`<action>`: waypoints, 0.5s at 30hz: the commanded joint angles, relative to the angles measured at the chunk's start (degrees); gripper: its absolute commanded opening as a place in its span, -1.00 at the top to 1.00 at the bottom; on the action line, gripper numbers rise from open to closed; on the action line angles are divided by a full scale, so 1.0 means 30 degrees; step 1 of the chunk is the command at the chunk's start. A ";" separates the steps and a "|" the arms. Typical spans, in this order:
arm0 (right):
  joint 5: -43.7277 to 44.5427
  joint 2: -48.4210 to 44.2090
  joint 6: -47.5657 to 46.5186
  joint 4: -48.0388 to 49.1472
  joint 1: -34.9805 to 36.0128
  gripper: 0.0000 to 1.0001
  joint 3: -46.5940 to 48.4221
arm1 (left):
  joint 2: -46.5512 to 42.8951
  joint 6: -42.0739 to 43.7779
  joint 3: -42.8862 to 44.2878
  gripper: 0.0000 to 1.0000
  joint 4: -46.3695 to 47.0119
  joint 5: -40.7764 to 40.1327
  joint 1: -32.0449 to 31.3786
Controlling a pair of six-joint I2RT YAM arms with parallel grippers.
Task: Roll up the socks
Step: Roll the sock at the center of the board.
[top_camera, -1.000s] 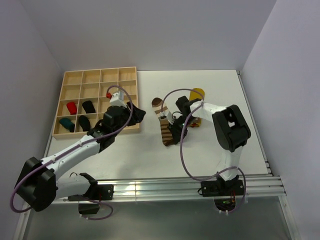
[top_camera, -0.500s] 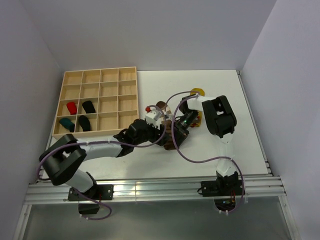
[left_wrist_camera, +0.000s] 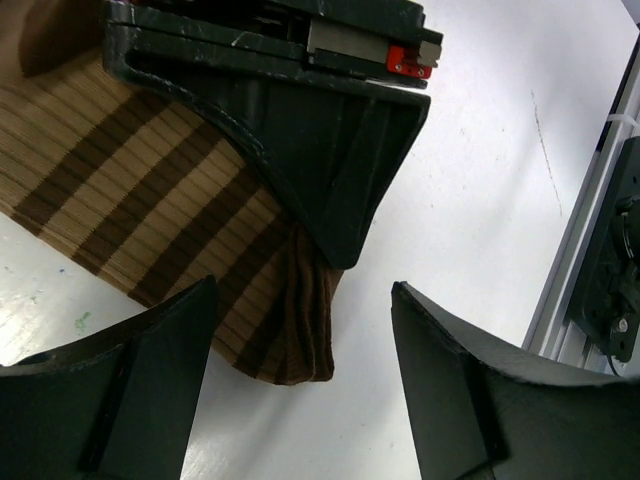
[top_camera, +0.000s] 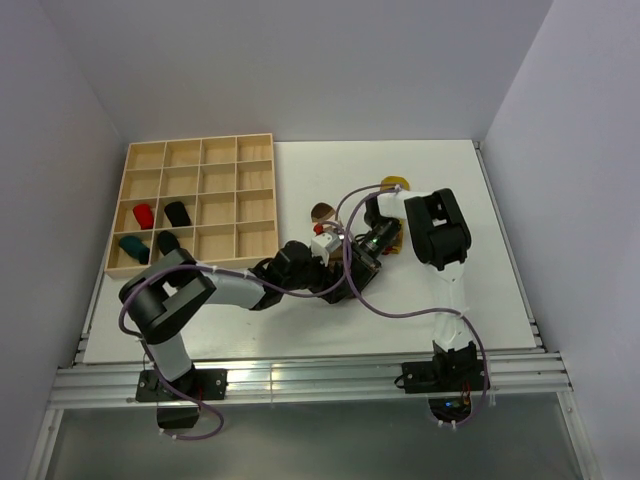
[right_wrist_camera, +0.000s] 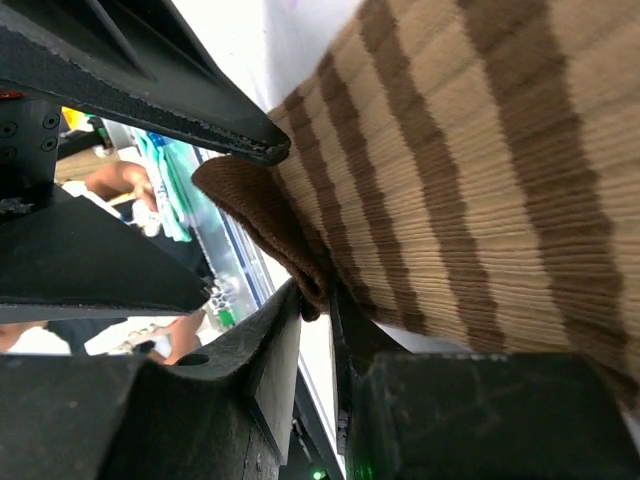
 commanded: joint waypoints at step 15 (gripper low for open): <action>-0.1065 0.1172 -0.0203 -0.2151 -0.1020 0.58 0.1156 | 0.0824 0.0342 0.0216 -0.29 0.1000 -0.0027 -0.0102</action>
